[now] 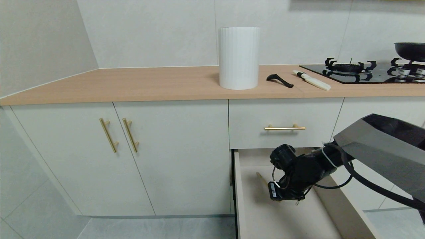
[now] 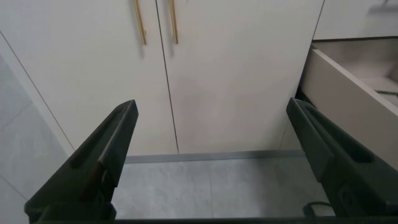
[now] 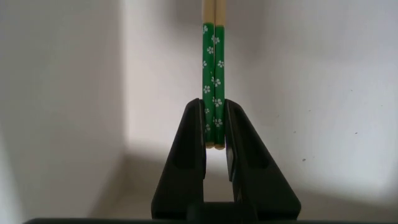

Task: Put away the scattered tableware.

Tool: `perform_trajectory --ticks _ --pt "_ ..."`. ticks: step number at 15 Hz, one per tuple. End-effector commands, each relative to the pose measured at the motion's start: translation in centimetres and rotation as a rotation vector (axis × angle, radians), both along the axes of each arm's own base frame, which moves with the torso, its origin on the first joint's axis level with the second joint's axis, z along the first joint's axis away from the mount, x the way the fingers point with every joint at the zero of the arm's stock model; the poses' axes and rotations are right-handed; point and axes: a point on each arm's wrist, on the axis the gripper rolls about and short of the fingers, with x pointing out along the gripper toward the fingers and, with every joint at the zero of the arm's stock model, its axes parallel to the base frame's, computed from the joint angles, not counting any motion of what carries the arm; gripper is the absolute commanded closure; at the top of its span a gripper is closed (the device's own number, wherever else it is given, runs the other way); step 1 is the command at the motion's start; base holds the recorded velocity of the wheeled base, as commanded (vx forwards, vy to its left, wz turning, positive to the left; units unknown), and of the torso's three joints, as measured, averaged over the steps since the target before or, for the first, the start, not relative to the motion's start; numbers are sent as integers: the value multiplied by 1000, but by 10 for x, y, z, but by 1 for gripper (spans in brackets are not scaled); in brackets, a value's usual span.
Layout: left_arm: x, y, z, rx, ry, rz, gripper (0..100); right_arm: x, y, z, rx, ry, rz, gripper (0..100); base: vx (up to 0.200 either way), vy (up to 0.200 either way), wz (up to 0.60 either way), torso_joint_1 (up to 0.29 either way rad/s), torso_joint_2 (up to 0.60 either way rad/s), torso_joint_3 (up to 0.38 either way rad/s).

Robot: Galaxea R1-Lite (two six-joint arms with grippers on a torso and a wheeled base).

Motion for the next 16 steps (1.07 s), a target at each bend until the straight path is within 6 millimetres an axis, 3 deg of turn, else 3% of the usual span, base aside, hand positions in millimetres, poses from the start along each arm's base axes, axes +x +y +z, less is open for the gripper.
perform_trajectory --ticks 1,4,8,16 --pt "0 0 0 0 1 0 0 0 2 -19 -26 37 1 100 0 0 0 0 0 0" --pt "0 0 0 0 0 0 0 -2 4 -20 -31 43 11 100 0 0 0 0 0 0" --pt "0 0 0 0 0 0 0 -10 22 -26 -78 28 42 100 0 0 0 0 0 0" --pt "0 0 0 0 0 0 0 -10 22 -26 -76 29 36 100 0 0 0 0 0 0"
